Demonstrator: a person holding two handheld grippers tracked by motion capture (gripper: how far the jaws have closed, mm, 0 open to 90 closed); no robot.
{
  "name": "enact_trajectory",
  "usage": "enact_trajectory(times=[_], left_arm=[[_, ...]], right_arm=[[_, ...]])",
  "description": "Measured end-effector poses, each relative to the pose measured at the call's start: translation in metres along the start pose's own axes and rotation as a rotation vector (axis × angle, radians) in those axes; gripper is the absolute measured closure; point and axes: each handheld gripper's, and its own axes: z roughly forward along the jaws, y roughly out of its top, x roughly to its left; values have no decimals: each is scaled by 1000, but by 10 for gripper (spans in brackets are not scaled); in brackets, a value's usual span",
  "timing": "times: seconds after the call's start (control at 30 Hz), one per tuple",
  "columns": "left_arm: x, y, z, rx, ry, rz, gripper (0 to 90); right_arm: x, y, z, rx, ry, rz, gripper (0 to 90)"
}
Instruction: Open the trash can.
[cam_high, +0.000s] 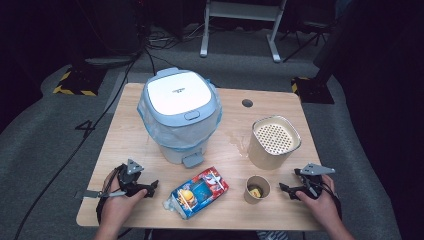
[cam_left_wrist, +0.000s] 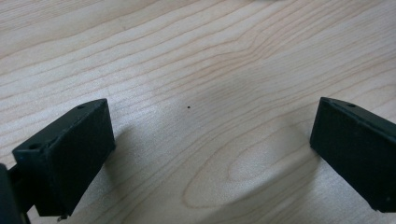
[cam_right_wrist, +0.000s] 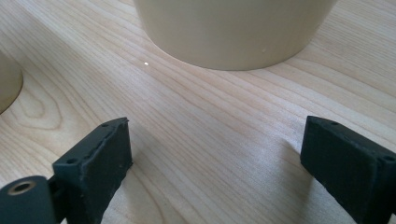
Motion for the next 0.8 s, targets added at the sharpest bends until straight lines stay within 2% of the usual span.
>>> enact_trajectory(times=[0.07, 0.1, 0.17, 0.2, 0.3, 0.33, 0.43, 0.5, 0.57, 0.8], left_arm=[[0, 0, 0, -5, -10, 16, 6], [0, -1, -2, -13, -29, 27, 24], [3, -3, -5, -37, -49, 57, 118], [4, -2, -6, -39, -56, 60, 201], [9, 2, -14, 2, -74, 69, 390], [10, 3, -16, -1, -86, 64, 424], [13, 12, -25, -47, -153, 59, 467], [12, 18, -31, -72, -181, 84, 456], [12, 24, -37, -76, -213, 101, 464], [12, 41, -52, -109, -236, 127, 485]], right_arm=[[0, 0, 0, 0, 0, 0, 88], [0, 0, 0, 0, 0, 0, 88], [0, 0, 0, 0, 0, 0, 88], [0, 0, 0, 0, 0, 0, 88], [0, 0, 0, 0, 0, 0, 88], [0, 0, 0, 0, 0, 0, 88], [0, 0, 0, 0, 0, 0, 88], [0, 0, 0, 0, 0, 0, 88], [0, 0, 0, -1, 0, 0, 88], [0, 0, 0, -1, 0, 0, 88]])
